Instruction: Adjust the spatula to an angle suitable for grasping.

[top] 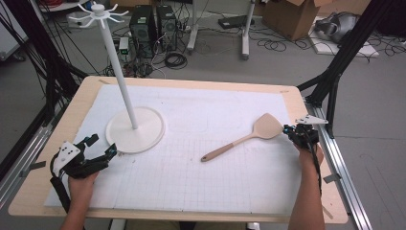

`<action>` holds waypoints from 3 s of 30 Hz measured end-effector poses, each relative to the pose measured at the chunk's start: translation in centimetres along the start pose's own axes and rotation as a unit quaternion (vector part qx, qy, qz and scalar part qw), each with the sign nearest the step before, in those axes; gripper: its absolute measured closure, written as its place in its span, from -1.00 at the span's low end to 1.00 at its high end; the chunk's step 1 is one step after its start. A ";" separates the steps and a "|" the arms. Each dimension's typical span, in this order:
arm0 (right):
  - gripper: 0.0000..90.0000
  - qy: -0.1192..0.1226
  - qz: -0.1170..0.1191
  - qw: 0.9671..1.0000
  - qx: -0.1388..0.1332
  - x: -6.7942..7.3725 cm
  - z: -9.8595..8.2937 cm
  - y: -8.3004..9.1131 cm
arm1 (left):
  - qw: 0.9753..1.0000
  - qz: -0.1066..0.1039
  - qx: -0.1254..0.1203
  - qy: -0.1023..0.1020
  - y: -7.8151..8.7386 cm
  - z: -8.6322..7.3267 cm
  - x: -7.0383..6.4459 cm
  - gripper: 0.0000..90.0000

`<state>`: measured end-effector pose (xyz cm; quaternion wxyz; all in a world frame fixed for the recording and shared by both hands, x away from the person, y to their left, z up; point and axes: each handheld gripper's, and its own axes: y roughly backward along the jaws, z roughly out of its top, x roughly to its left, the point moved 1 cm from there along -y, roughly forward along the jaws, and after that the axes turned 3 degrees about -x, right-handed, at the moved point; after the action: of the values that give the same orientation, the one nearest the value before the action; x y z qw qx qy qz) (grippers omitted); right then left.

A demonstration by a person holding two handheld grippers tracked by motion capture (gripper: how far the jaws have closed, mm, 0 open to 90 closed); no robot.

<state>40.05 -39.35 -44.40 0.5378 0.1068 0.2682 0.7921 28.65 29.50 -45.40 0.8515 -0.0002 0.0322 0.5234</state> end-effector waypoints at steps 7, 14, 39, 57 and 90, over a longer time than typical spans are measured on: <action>1.00 0.008 0.023 1.000 -0.011 0.6 0.3 -0.1 | 1.000 0.000 -0.001 0.002 0.0 0.0 0.0 -0.58; 1.00 0.024 0.043 0.999 -0.015 1.9 0.7 -0.3 | 1.000 0.000 0.000 0.001 0.0 0.0 0.0 -0.58; 1.00 0.064 0.095 0.992 -0.047 6.2 1.8 -0.6 | 1.000 0.000 0.001 -0.001 0.0 0.0 0.0 -0.58; 0.99 0.059 0.074 0.995 -0.023 6.1 2.0 -1.7 | 1.000 -0.001 -0.001 0.001 0.0 0.0 0.0 -0.58; 0.99 0.123 0.170 0.977 -0.044 13.0 3.5 -2.4 | 1.000 -0.002 -0.002 0.000 0.0 0.0 0.0 -0.58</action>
<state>38.38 -25.75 -44.37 0.3621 0.0285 0.2750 0.8902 28.63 29.50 -45.41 0.8528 -0.0019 0.0308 0.5214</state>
